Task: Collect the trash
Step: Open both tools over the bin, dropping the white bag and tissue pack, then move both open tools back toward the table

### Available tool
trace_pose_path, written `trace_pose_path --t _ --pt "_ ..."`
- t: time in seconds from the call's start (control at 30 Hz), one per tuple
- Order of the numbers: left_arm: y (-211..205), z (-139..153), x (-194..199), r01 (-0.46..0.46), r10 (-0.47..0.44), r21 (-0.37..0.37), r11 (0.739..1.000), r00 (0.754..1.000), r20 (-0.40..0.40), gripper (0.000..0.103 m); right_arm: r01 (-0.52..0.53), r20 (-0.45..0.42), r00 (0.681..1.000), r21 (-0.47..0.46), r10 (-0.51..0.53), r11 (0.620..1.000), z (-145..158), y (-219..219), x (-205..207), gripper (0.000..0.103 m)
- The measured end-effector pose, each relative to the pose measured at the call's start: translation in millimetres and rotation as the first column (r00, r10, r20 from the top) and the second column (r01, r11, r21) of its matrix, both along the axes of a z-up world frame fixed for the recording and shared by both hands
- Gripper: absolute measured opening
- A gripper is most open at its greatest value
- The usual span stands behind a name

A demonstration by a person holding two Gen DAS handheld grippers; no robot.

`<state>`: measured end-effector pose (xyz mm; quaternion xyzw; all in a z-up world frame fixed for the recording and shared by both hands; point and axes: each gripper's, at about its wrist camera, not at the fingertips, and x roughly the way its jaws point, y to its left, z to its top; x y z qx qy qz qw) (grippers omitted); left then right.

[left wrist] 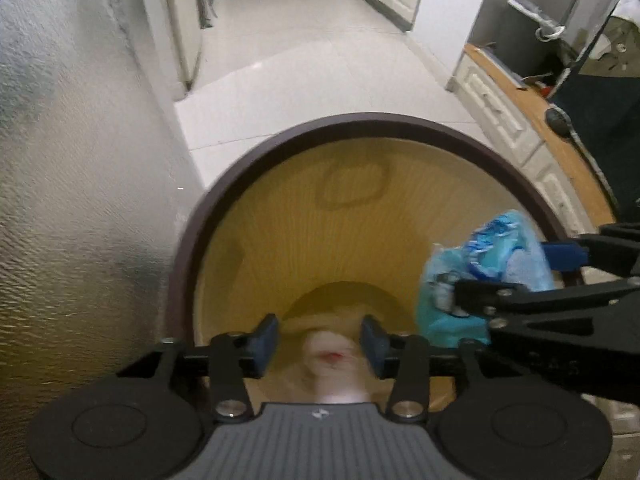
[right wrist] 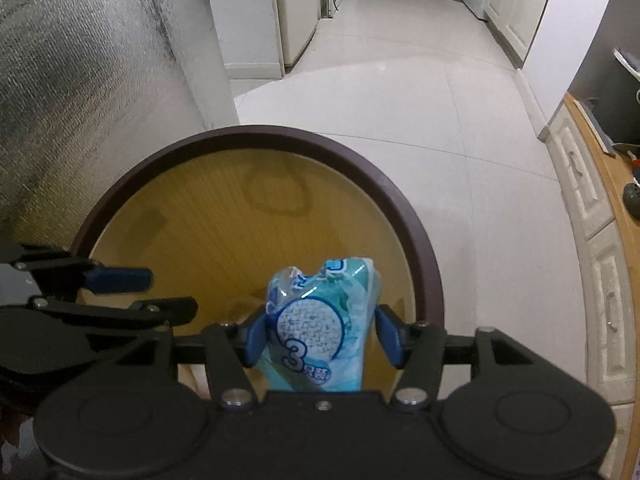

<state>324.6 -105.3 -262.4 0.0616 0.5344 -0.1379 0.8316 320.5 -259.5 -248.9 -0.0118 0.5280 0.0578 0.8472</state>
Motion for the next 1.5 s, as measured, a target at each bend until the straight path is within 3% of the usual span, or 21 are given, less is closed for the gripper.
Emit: trace_pose_path --t 0.37,1.17,1.5 --pt "6 16 -9 -0.021 0.021 -0.014 1.000 1.000 0.004 0.065 -0.046 0.015 0.999 -0.017 0.046 0.999 12 -1 -17 0.069" --pt "17 65 -60 -0.051 0.054 -0.036 0.998 0.995 0.084 0.075 -0.058 0.126 0.990 -0.034 0.062 0.998 65 -8 -65 0.075" --pt "21 83 -85 -0.065 0.068 -0.025 0.998 0.989 0.129 0.084 -0.014 0.164 0.986 -0.034 0.019 0.999 82 -19 -94 0.093"
